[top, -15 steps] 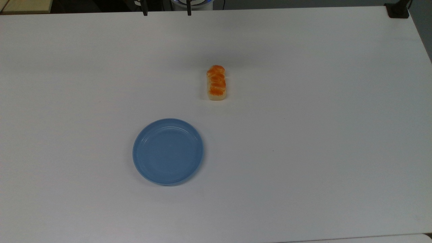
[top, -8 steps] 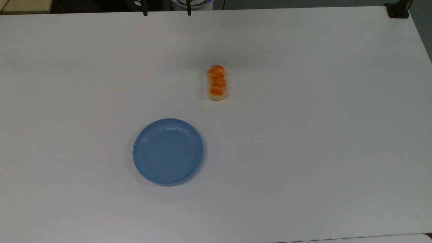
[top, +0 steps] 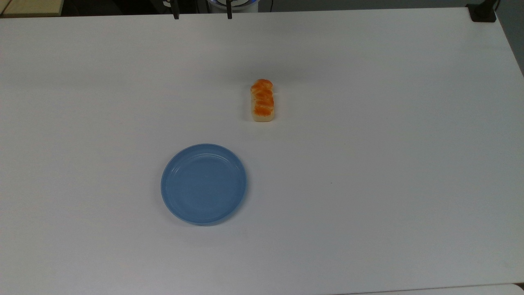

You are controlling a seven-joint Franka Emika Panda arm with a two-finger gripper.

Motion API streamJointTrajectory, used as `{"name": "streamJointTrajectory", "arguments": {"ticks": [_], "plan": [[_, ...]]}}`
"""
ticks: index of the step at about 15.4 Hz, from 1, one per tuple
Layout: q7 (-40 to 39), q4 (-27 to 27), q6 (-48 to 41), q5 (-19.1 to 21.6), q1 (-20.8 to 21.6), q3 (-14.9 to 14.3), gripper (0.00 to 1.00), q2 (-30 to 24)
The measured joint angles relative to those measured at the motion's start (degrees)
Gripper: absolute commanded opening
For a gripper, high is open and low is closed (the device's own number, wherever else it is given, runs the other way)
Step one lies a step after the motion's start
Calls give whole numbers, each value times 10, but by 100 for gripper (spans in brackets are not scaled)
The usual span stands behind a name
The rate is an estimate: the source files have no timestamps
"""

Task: Put the bread on a plate

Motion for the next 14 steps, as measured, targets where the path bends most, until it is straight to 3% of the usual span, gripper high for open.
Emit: {"name": "streamJointTrajectory", "arguments": {"ticks": [9, 14], "plan": [[0, -7, -1, 0, 1, 1, 99, 0], [0, -86, 21, 0, 2, 23, 99, -19]]}}
